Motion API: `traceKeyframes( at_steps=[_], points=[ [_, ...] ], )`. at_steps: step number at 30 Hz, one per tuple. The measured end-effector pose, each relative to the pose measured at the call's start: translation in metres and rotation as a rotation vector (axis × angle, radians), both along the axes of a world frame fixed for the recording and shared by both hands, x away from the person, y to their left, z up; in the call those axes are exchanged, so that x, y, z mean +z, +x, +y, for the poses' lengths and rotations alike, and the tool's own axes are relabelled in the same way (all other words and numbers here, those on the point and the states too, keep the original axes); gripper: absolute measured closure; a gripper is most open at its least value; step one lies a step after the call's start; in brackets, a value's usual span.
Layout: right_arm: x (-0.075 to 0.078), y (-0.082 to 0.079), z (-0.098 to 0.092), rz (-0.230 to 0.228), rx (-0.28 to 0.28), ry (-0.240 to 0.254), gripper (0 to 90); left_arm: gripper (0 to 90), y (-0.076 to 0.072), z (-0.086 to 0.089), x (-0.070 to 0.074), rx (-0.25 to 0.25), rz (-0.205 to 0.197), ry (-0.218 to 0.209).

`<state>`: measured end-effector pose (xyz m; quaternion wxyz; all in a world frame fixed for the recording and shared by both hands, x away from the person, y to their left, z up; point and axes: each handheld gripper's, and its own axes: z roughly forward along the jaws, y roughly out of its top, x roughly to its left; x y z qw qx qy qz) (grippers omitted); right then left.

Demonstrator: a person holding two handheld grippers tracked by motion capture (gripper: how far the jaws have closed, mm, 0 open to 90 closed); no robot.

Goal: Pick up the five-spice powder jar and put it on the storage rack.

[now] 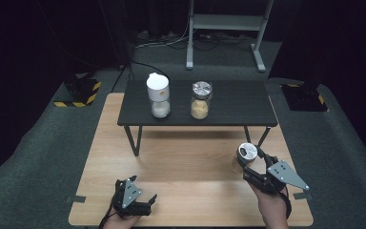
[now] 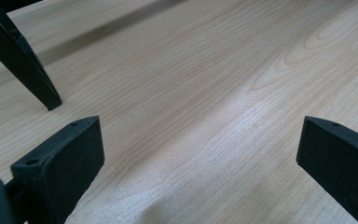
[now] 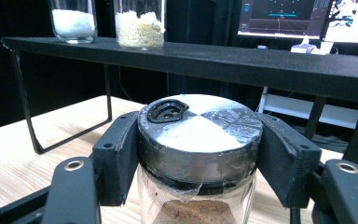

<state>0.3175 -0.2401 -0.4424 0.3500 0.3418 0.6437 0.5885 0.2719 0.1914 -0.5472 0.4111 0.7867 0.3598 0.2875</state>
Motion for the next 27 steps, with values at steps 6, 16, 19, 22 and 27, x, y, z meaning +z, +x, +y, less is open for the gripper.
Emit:
traceKeyframes(
  at_steps=[6,16,19,22,27],
  points=[
    [0.008,0.000,0.005,-0.005,0.014,0.004,34.1,1.0,0.000,0.000,0.000,-0.001,0.001,0.000],
    [0.020,0.000,0.011,-0.012,0.029,0.016,34.1,1.0,0.000,0.000,0.000,-0.002,0.002,-0.003],
    [0.023,0.000,0.011,-0.015,0.033,0.022,34.1,1.0,0.000,0.000,0.000,-0.004,0.002,-0.003],
    [0.026,0.001,0.012,-0.019,0.036,0.023,34.1,1.0,0.000,0.001,0.000,-0.003,0.003,-0.004],
    [0.031,0.002,0.014,-0.022,0.042,0.026,34.1,1.0,0.000,0.000,0.000,-0.006,0.002,-0.001]
  ],
)
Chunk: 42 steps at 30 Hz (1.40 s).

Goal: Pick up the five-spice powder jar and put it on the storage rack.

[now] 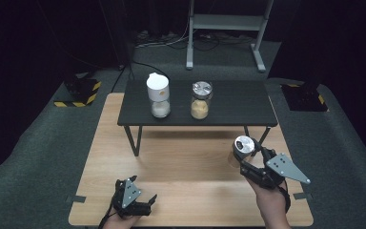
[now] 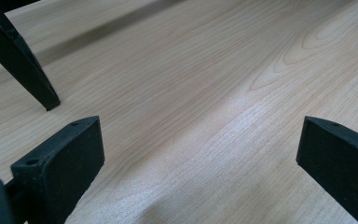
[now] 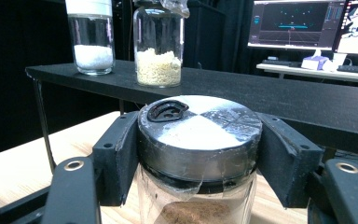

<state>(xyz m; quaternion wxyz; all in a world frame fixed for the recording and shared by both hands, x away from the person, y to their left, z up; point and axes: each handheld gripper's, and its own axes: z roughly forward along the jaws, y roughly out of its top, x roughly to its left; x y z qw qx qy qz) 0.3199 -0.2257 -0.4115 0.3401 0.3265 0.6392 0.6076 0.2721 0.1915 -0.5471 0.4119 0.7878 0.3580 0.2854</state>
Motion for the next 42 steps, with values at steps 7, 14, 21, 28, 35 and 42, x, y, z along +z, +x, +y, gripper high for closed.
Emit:
traceKeyframes(
  at_steps=[7,14,21,28,35,42],
  points=[
    [0.009,0.002,0.005,-0.010,0.007,0.004,34.1,1.0,0.000,0.000,0.000,-0.002,-0.001,-0.002],
    [0.017,0.004,0.008,-0.024,0.009,0.004,34.1,1.0,0.000,0.000,0.000,-0.005,-0.004,0.003],
    [0.027,0.007,0.008,-0.035,0.009,0.003,34.1,1.0,0.000,0.000,0.000,-0.005,-0.003,0.001],
    [0.038,0.010,0.008,-0.052,0.008,0.004,34.1,1.0,0.000,0.000,0.000,-0.005,-0.003,0.000],
    [0.045,0.012,0.007,-0.063,0.004,0.009,34.1,1.0,0.000,0.000,0.000,-0.005,-0.002,-0.002],
    [0.053,0.014,0.006,-0.077,-0.001,0.014,34.1,1.0,-0.001,0.000,0.000,-0.006,-0.002,-0.003]
  ],
)
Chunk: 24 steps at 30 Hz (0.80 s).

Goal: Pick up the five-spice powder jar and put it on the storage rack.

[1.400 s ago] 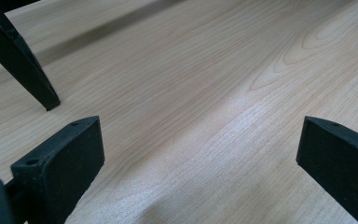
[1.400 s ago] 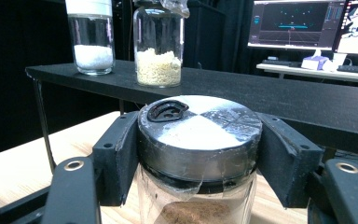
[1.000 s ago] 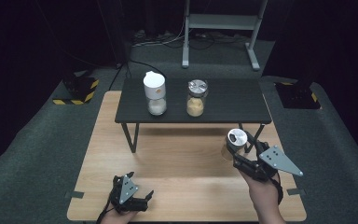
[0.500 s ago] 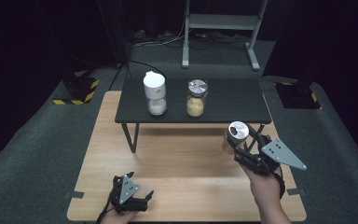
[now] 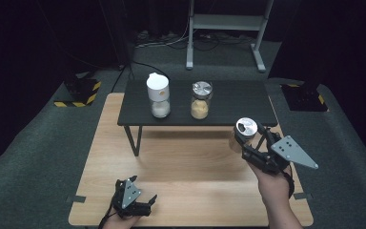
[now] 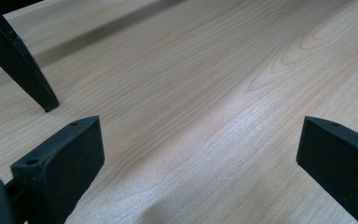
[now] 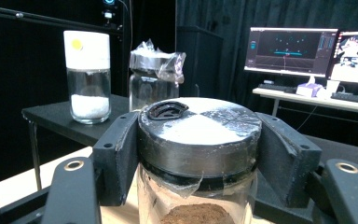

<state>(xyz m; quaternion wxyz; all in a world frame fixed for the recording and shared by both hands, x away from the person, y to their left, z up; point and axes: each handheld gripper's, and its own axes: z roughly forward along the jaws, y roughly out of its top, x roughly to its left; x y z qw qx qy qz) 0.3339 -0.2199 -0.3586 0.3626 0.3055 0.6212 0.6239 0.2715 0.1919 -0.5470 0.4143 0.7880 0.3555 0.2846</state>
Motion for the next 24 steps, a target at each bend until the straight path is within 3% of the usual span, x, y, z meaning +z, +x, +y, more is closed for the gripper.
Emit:
traceKeyframes(
  at_steps=[24],
  points=[
    [0.025,0.011,0.000,-0.028,-0.018,0.008,34.1,1.0,0.000,0.000,0.000,0.001,0.001,-0.009]
  ],
)
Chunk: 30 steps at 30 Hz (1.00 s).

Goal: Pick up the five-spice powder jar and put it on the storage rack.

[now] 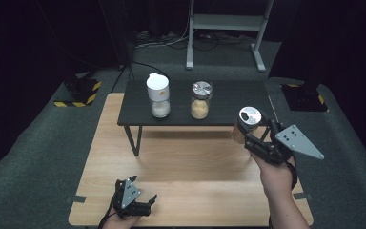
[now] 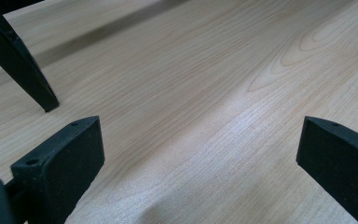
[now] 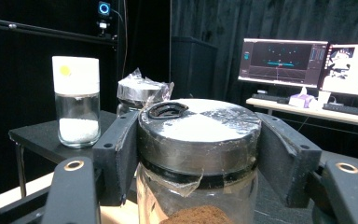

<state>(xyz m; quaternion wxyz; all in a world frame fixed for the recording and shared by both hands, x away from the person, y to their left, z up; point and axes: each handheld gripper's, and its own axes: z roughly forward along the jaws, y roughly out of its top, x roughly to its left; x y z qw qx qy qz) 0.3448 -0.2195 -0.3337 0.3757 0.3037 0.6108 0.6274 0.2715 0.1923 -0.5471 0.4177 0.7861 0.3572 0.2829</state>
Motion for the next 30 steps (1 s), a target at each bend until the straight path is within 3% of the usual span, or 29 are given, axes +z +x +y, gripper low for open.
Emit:
traceKeyframes(
  at_steps=[30],
  points=[
    [0.007,0.036,0.010,0.007,-0.032,0.005,34.1,1.0,0.000,0.001,0.000,-0.001,-0.001,-0.008]
  ],
)
